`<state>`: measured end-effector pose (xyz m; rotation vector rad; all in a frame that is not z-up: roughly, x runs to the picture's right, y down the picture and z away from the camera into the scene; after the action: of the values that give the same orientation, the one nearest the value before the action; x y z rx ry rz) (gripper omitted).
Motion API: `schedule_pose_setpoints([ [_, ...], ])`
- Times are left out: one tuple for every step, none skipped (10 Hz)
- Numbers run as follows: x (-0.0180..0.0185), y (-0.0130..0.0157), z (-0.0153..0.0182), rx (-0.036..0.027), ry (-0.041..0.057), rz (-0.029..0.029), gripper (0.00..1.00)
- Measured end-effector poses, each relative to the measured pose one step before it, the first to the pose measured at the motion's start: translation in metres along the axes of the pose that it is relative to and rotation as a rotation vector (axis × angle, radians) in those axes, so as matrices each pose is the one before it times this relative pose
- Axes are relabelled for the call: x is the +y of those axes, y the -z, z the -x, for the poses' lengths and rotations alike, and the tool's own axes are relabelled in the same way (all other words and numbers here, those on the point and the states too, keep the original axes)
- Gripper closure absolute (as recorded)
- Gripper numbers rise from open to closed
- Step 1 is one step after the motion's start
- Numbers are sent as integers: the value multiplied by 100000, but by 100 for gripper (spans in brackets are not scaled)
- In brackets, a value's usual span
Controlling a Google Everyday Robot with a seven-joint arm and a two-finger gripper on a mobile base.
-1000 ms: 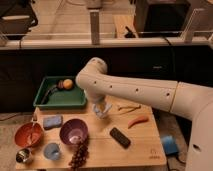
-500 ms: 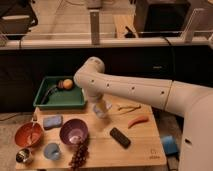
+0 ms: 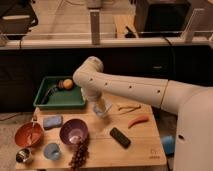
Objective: Place sponge in metal cup
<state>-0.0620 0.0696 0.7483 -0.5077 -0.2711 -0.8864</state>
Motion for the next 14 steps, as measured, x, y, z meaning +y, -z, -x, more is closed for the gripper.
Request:
schedule_pose_setpoints([
  [-173, -205, -38, -500, 1337, -280, 20],
  [-373, 63, 278, -1053, 1453, -2139, 20],
  [-504, -7, 355, -1213, 1615, -2411, 20],
  [-1216, -68, 894, -1700, 2637, -2984, 20],
  [-1497, -137, 1025, -1623, 2522, -2829, 20],
  [-1526, -293, 1072, -1316, 2421, -2630, 20],
  [-2364, -458, 1769, -999, 4162, -3911, 20],
  [-1360, -465, 990, -439, 2550, -2480, 20],
  [-1440, -687, 1047, -618, 2989, -3062, 20],
  [-1536, -883, 1134, -208, 4116, -3187, 20],
  [-1075, -829, 684, 445, 3876, -1345, 20],
  [-1357, -1067, 1175, -545, 5602, -518, 20],
  [-905, -786, 735, -418, 4795, -263, 20],
  [-728, -1219, 580, -1542, 7605, 556, 20],
])
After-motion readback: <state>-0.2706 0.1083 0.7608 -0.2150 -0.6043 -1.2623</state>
